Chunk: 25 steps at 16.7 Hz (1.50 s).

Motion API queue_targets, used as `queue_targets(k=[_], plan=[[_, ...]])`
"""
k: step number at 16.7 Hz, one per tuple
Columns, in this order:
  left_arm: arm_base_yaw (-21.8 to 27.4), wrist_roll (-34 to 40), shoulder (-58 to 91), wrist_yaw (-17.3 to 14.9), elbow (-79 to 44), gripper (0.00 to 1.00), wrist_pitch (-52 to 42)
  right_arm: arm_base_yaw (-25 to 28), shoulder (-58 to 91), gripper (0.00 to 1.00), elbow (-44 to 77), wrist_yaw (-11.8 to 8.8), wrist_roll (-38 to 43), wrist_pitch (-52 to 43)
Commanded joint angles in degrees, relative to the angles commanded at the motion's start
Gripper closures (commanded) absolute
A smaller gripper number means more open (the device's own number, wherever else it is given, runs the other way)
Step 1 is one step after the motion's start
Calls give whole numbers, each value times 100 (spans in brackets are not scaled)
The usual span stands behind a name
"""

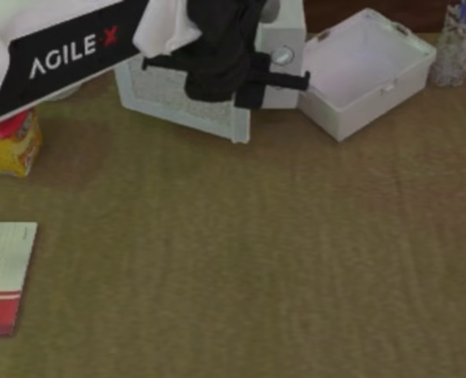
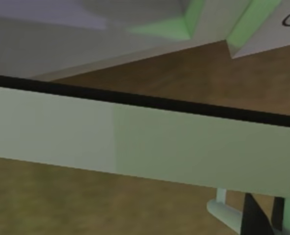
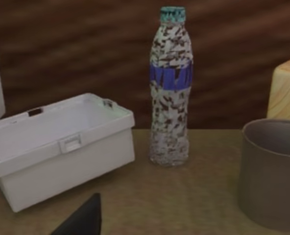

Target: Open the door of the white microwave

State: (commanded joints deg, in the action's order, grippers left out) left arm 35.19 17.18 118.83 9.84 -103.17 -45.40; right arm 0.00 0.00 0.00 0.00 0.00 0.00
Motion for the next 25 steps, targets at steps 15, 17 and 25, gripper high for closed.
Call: queue_targets(k=[15, 17, 25], plan=[[-119, -616, -491, -339, 730, 100, 326, 0, 0, 0, 0, 0, 0, 0], [-119, -616, -491, -339, 730, 100, 326, 0, 0, 0, 0, 0, 0, 0], [-119, -616, -491, -339, 730, 100, 326, 0, 0, 0, 0, 0, 0, 0]])
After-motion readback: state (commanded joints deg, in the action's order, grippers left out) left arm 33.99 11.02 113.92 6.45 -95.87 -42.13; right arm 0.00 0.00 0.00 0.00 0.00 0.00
